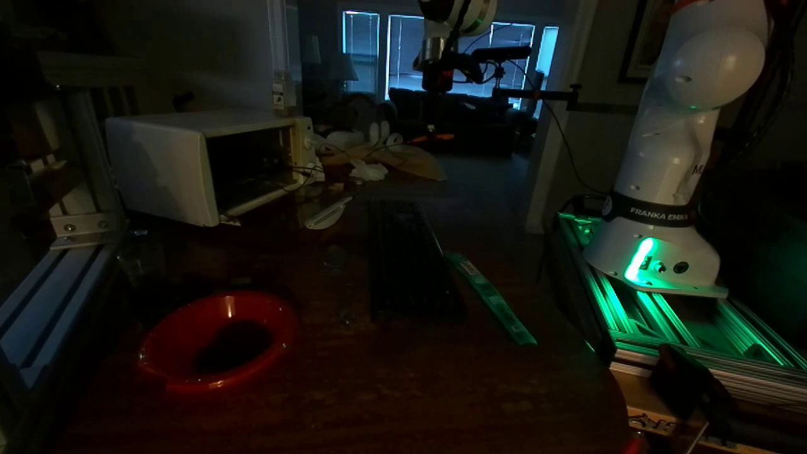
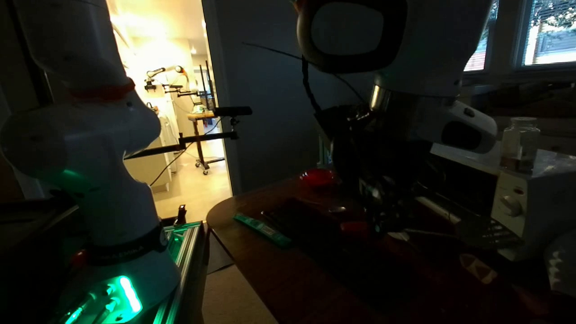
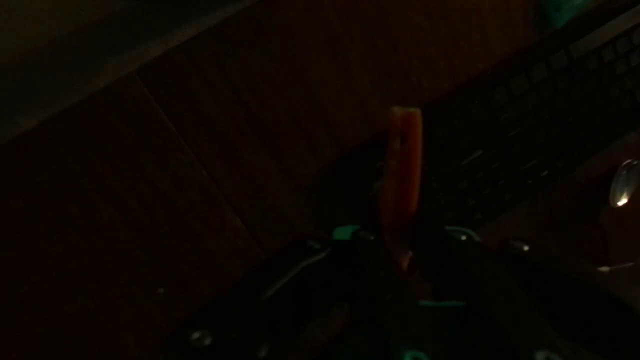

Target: Pick up the computer mouse and put it in the microwave

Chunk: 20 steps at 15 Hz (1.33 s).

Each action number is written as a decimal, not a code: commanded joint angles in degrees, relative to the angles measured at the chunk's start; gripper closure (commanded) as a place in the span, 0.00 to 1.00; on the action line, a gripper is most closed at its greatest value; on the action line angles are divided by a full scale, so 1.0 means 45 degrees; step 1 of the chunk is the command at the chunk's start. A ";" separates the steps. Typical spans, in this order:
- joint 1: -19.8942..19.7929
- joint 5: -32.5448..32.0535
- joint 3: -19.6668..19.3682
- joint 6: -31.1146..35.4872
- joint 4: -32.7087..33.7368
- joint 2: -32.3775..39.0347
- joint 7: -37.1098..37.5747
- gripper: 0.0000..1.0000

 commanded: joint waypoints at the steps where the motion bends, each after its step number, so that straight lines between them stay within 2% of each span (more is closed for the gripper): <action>1: -0.0286 0.0818 -0.0485 0.1417 -0.0533 0.0091 0.0342 0.95; 4: -0.0424 0.1613 -0.0623 0.2625 -0.0482 0.0886 -0.0040 0.95; 8: -0.0604 0.2475 -0.0320 0.4477 -0.0260 0.2262 -0.0414 0.95; 15: -0.1552 0.2964 0.1106 0.6849 0.0357 0.4391 -0.1019 0.95; 20: -0.2306 0.2586 0.1889 0.7345 0.0839 0.5206 -0.0843 0.95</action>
